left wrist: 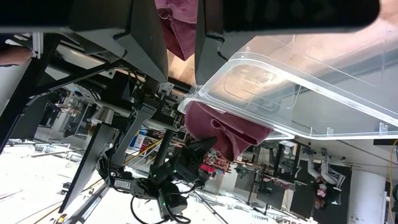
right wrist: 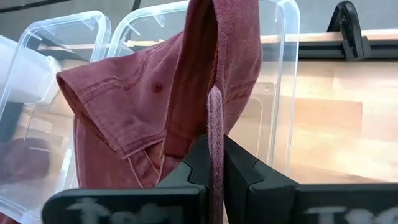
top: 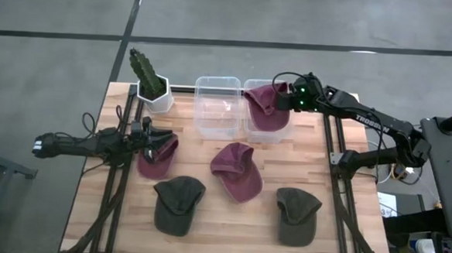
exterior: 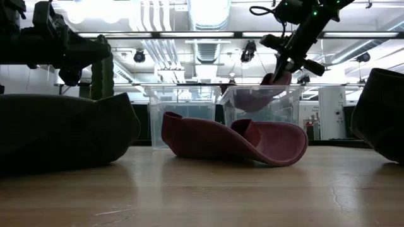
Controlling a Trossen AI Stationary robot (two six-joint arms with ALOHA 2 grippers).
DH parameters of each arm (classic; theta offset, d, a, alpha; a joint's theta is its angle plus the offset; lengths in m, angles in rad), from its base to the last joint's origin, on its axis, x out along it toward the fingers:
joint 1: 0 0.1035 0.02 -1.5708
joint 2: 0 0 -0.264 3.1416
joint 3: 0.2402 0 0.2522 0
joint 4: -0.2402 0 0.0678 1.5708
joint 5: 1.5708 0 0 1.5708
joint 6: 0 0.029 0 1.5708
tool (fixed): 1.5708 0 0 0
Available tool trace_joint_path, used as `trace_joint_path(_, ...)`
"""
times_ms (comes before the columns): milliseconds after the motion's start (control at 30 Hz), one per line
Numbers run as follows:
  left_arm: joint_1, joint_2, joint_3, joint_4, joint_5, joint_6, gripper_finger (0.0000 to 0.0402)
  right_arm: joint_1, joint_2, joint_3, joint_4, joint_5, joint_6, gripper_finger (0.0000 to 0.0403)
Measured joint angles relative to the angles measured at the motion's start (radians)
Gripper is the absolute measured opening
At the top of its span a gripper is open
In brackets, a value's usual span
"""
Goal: Pick & Place hat
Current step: Put the top right red cap into the right transparent bin, then put the right red cap into the right transparent bin
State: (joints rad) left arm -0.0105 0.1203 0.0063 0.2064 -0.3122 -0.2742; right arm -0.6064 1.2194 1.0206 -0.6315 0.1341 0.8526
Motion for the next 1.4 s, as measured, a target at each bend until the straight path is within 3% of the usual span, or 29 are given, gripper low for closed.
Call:
trace_joint_path(167,0.0,0.0,0.0,0.0,0.0,0.0,0.0074,0.0,0.016,0.0,-0.001,-0.003,0.002,0.0021)
trace_joint_path(600,0.0,0.0,0.0,0.0,0.0,0.001,0.0074,0.006,0.077,0.003,0.001,-0.031,-0.041,0.0093)
trace_joint_path(1033,0.0,0.0,0.0,-0.001,0.0,0.002,0.0074,0.007,0.074,0.047,-0.007,-0.06,-0.093,0.0132)
trace_joint_path(1400,0.0,0.0,0.0,-0.001,0.0,0.002,0.0074,0.006,0.072,0.074,-0.144,-0.045,-0.157,0.0146)
